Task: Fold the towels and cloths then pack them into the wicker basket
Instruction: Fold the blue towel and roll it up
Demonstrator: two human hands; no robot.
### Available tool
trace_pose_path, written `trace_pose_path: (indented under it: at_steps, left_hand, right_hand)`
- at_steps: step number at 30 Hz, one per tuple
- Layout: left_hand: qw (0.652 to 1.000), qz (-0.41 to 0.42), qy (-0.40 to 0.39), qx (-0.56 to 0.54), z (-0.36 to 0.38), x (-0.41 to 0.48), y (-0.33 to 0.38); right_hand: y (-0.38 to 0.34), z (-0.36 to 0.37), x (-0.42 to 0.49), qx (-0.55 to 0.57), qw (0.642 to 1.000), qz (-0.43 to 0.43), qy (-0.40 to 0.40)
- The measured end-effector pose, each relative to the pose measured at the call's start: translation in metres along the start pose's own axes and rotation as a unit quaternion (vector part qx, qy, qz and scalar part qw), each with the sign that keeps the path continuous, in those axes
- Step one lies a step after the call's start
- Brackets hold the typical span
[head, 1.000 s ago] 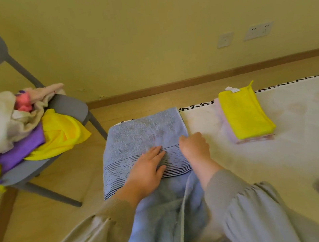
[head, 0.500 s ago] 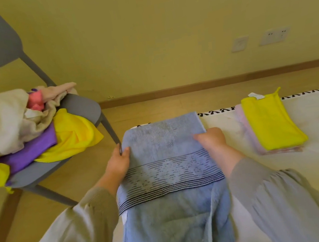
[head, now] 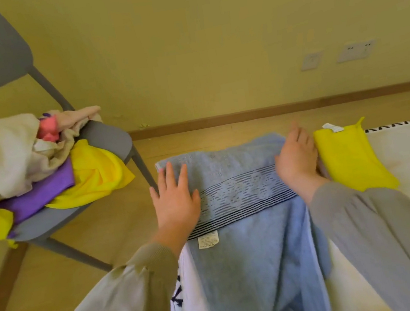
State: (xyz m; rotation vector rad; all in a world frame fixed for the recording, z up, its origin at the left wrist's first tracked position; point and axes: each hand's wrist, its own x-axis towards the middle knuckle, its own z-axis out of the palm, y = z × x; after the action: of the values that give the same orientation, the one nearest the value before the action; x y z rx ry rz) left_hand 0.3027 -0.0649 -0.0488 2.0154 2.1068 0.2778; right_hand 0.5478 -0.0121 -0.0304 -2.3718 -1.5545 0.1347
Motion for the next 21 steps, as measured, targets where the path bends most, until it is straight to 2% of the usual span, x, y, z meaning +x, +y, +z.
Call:
trace_pose_path:
  at_steps: [3, 7, 11, 13, 17, 19, 21]
  left_hand:
    - [1.000, -0.015, 0.013, -0.005, 0.005, -0.017, 0.008]
    - [0.983, -0.158, 0.046, -0.077, 0.001, -0.029, 0.010]
    - [0.985, -0.155, 0.010, -0.079, -0.003, -0.032, 0.010]
    - [0.976, -0.164, 0.003, -0.141, -0.007, -0.031, 0.009]
    - [0.937, -0.225, -0.034, -0.266, -0.013, -0.025, 0.010]
    - [0.940, -0.222, -0.079, -0.247, -0.013, -0.022, 0.010]
    - [0.947, -0.217, -0.072, -0.225, -0.017, -0.018, 0.007]
  right_hand:
    - [-0.003, 0.005, -0.033, -0.015, 0.999, -0.033, -0.018]
    - [-0.011, 0.010, -0.075, 0.000, 0.994, -0.004, -0.108]
    - [-0.010, 0.015, -0.098, -0.016, 0.985, -0.025, -0.169]
    - [-0.009, 0.016, -0.104, -0.027, 0.981, -0.048, -0.184]
    - [-0.011, 0.012, -0.104, -0.020, 0.979, -0.051, -0.194]
    - [-0.010, 0.011, -0.102, -0.013, 0.979, -0.047, -0.198]
    - [-0.011, 0.011, -0.100, 0.002, 0.977, -0.051, -0.207]
